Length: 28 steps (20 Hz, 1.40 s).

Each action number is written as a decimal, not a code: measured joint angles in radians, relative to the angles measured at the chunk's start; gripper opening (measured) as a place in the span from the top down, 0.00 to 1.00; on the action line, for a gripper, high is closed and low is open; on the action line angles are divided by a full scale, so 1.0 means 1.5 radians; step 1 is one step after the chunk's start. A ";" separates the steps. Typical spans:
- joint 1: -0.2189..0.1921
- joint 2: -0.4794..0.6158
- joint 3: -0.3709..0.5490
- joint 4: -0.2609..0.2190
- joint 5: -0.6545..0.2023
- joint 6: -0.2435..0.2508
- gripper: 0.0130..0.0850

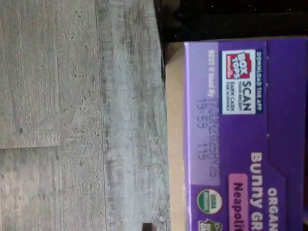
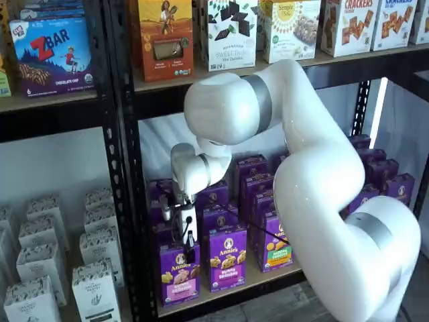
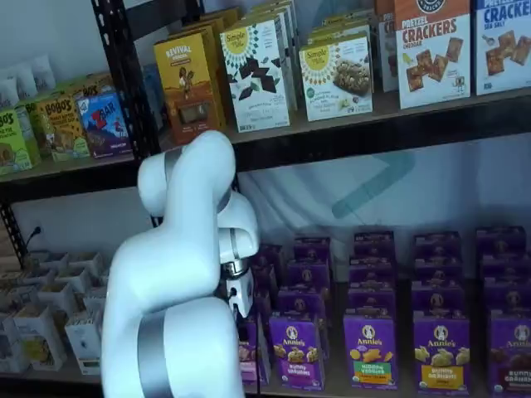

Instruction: Pick up the purple box with a pink patch in the middle, on the bottom shelf, the first box from the left

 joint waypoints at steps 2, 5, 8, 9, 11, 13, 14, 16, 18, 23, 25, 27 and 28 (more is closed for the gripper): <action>0.000 0.000 -0.001 0.000 0.001 0.000 0.28; -0.001 0.000 0.000 -0.002 0.003 0.001 0.28; -0.001 -0.002 0.002 -0.001 0.003 0.000 0.28; -0.001 -0.003 0.003 -0.001 0.003 0.000 0.33; -0.001 -0.003 0.003 0.001 0.005 -0.002 0.39; -0.002 -0.004 0.004 0.002 0.005 -0.003 0.44; -0.002 -0.005 0.006 0.002 0.004 -0.003 0.50; -0.002 -0.006 0.008 -0.001 0.002 -0.001 0.50; -0.001 -0.008 0.010 -0.002 0.002 0.000 0.50; -0.003 -0.014 0.020 0.000 -0.002 -0.003 0.56; -0.003 -0.016 0.024 0.001 -0.004 -0.004 0.61; -0.004 -0.018 0.027 0.001 -0.006 -0.005 0.67; -0.004 -0.019 0.028 0.002 -0.006 -0.005 0.72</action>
